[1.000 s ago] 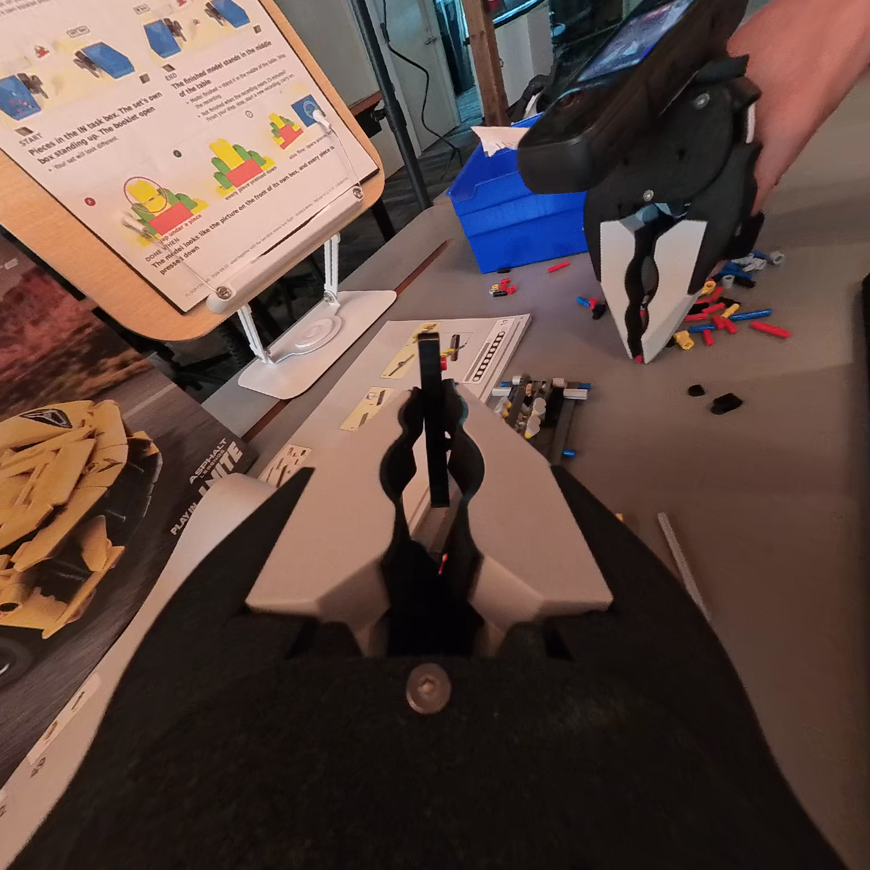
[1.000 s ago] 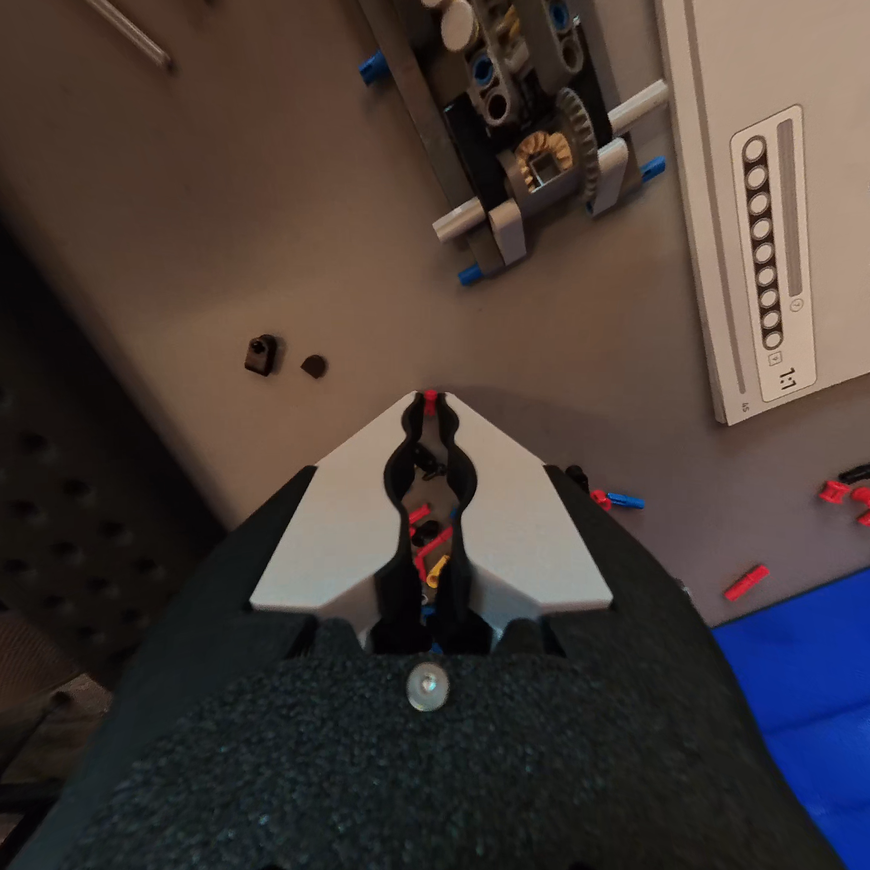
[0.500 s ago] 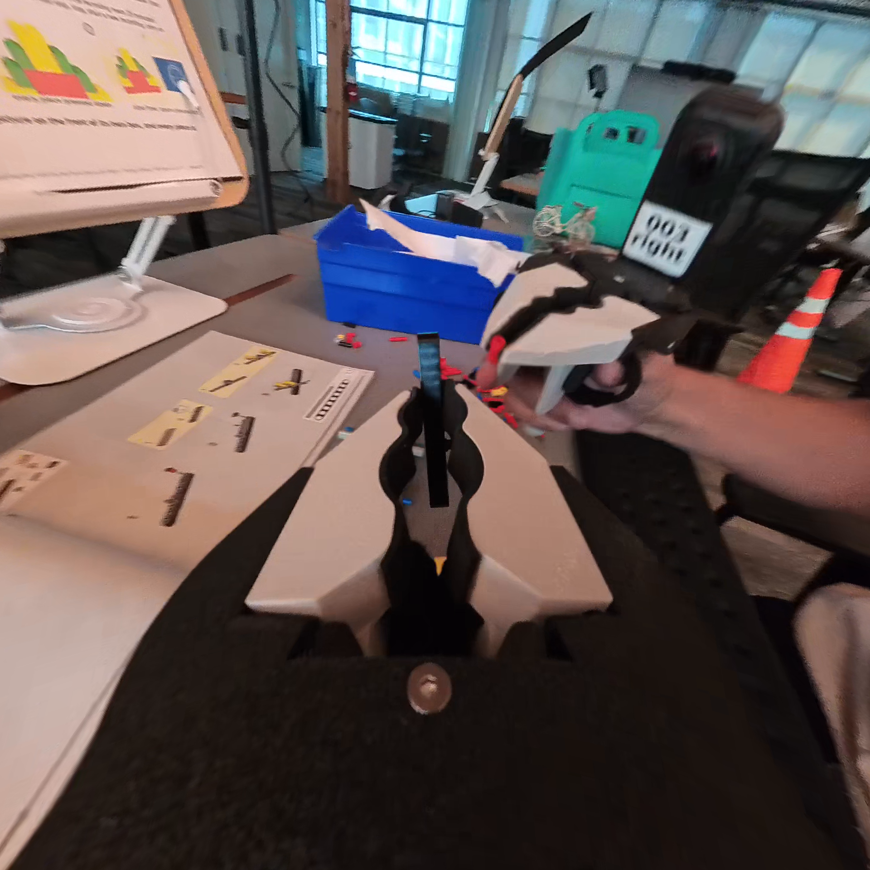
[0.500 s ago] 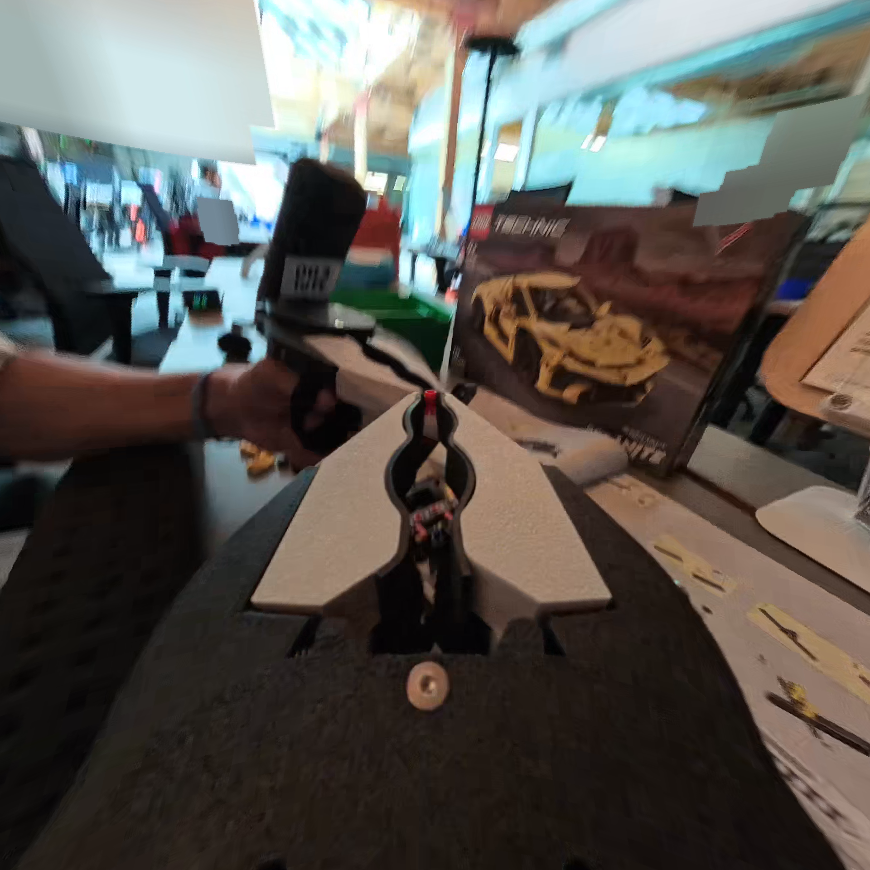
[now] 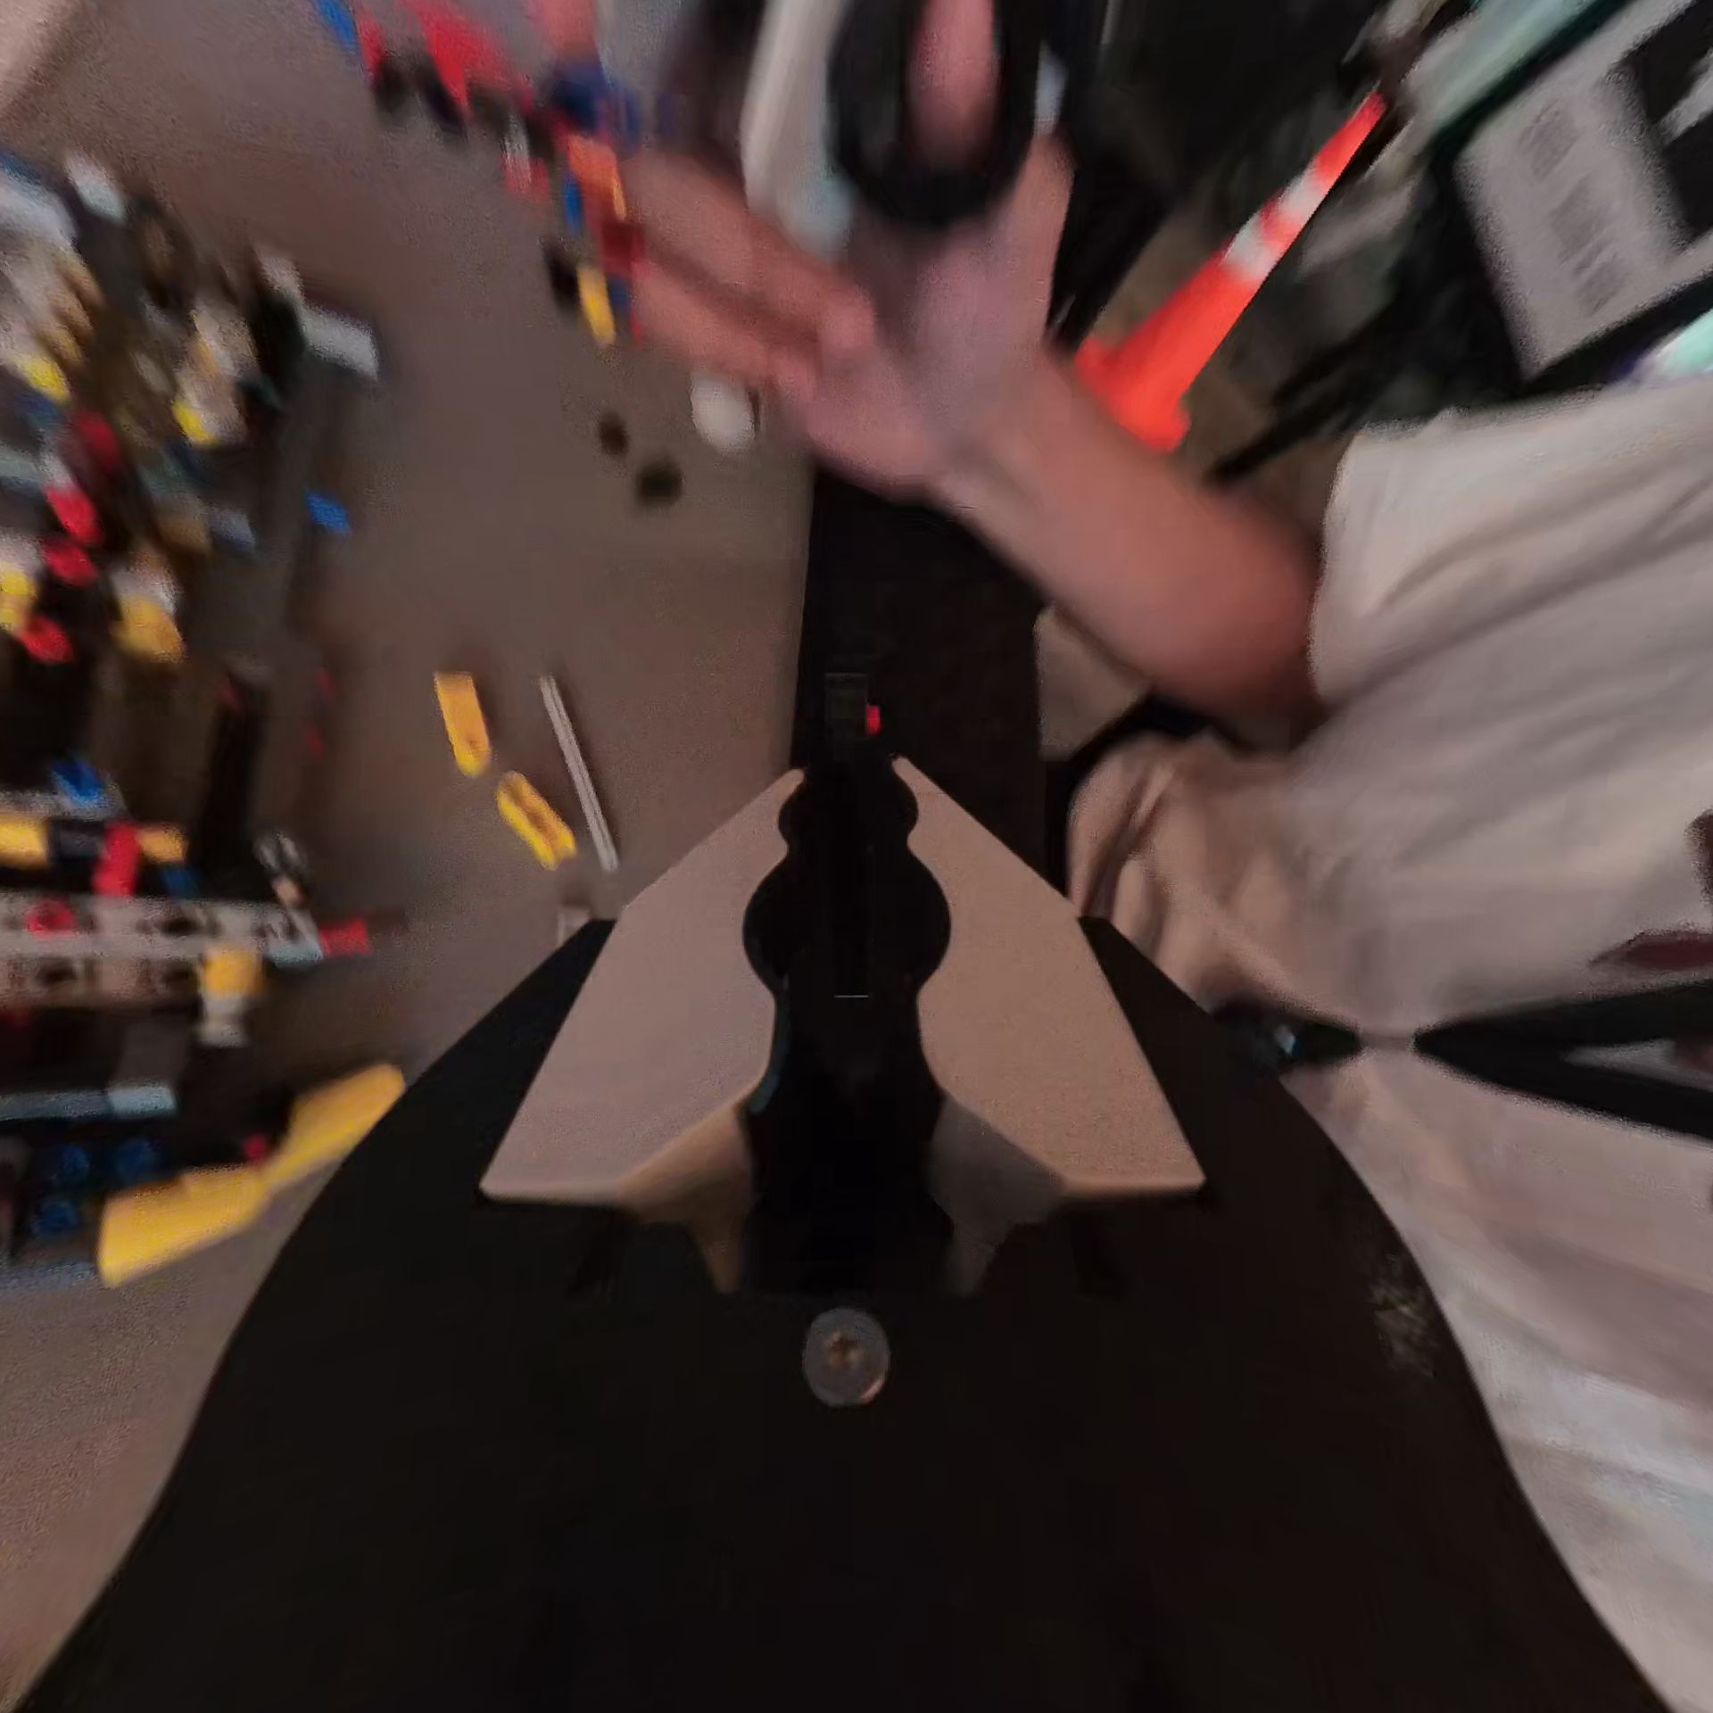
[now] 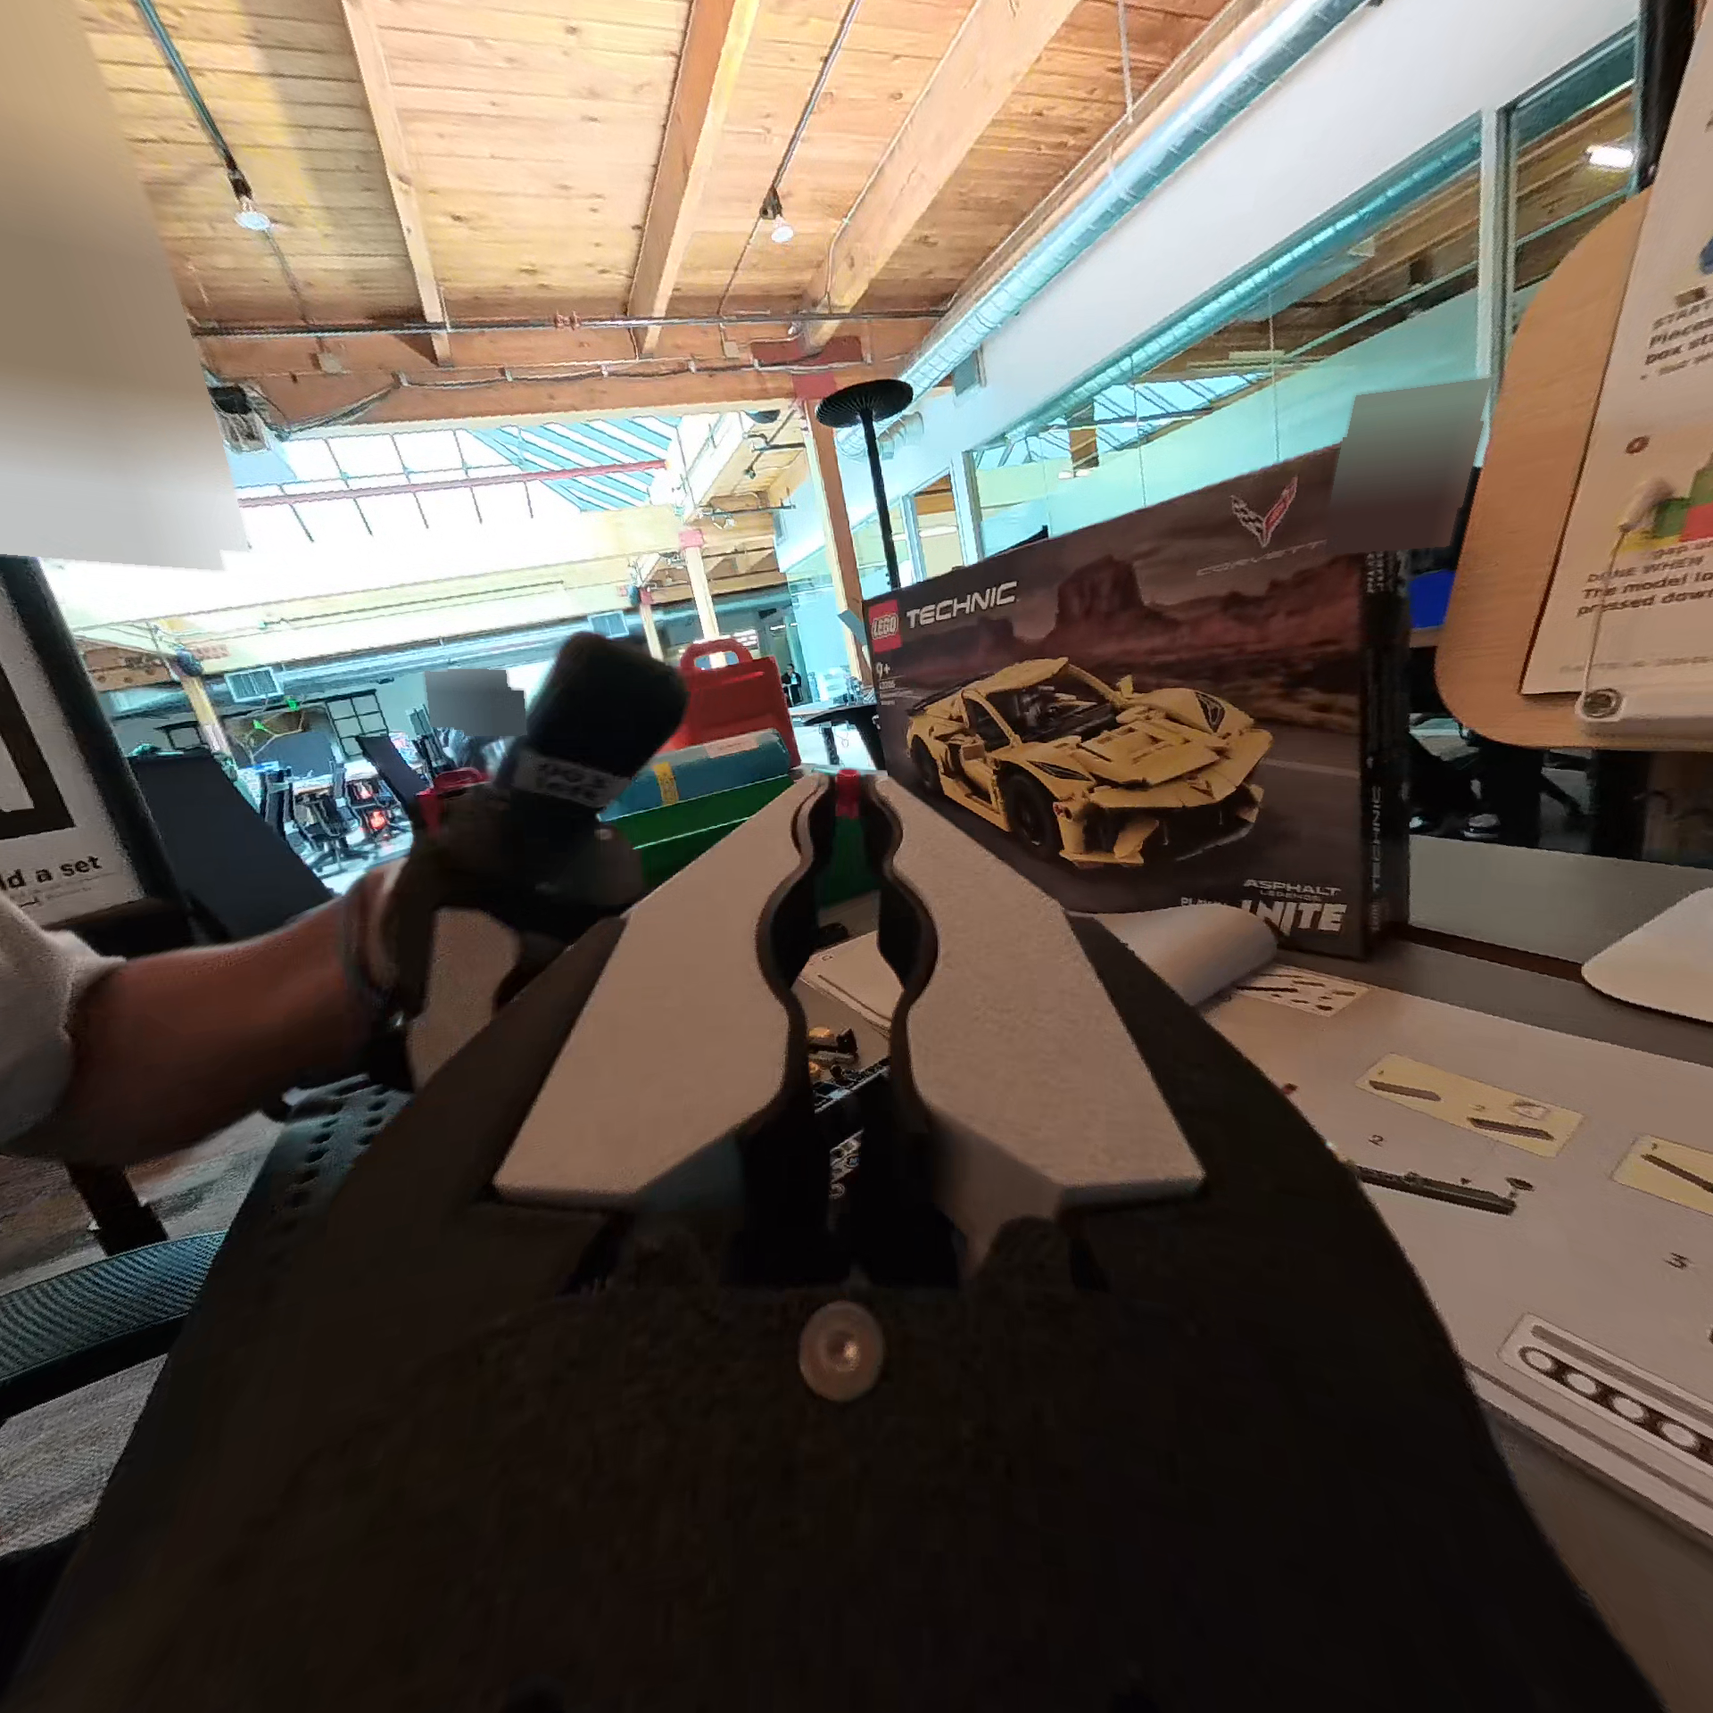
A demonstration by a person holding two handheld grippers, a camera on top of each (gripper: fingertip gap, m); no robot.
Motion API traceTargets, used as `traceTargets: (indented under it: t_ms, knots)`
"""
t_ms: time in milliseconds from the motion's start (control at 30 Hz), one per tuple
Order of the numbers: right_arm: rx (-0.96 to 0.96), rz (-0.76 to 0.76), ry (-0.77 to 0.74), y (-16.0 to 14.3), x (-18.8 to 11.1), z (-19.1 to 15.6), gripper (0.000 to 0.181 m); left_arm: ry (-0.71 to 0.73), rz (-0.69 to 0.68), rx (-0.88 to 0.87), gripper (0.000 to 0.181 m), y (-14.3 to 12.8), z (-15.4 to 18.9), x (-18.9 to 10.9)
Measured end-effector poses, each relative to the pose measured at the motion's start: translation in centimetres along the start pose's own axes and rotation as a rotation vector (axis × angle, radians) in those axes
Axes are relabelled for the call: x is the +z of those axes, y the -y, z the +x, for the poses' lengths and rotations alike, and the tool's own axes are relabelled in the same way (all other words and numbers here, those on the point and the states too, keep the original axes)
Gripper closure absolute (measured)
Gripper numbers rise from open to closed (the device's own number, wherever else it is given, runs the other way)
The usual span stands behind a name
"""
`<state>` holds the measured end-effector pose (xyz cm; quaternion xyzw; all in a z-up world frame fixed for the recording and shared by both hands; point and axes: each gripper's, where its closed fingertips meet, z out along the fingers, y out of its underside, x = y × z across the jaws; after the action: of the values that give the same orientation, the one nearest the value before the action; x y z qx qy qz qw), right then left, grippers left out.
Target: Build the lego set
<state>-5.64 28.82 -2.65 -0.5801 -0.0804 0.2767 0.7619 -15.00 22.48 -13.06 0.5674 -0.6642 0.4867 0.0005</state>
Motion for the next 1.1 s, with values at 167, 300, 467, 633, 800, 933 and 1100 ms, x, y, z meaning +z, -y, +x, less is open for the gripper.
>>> traceTargets:
  t_ms: [167, 300, 467, 633, 800, 933, 1100]
  knots:
    - [-0.018, -0.007, 0.017, -0.2, 0.0, -0.8, 0.178, 0.199, -0.291, 0.073, 0.175, -5.9, 1.3, 1.6]
    - [-0.027, -0.014, 0.026, -0.3, 0.0, -1.2, 0.178, 0.392, -0.350, 0.164, 0.175, -7.2, -0.6, 2.9]
    - [0.017, -0.016, 0.038, -0.5, -0.2, -1.3, 0.178, 0.402, -0.277, 0.136, 0.157, -7.0, 0.3, 3.4]
    - [0.106, -0.038, 0.078, -1.3, 0.3, -1.6, 0.178, 0.482, -0.205, 0.163, 0.141, -5.4, 0.1, 2.0]
    - [0.381, 0.111, 0.208, 0.5, 0.7, -2.6, 0.177, 0.667, 0.186, 0.280, 0.147, 3.7, 0.0, -1.5]
    - [0.567, 0.229, 0.331, 2.4, -0.3, -2.9, 0.177, 0.573, 0.541, 0.236, 0.153, 9.3, 0.9, -2.9]
    - [0.738, 0.223, 0.355, 1.8, -0.4, -1.8, 0.177, 1.036, 0.575, 0.568, 0.153, 12.1, -1.2, -4.7]
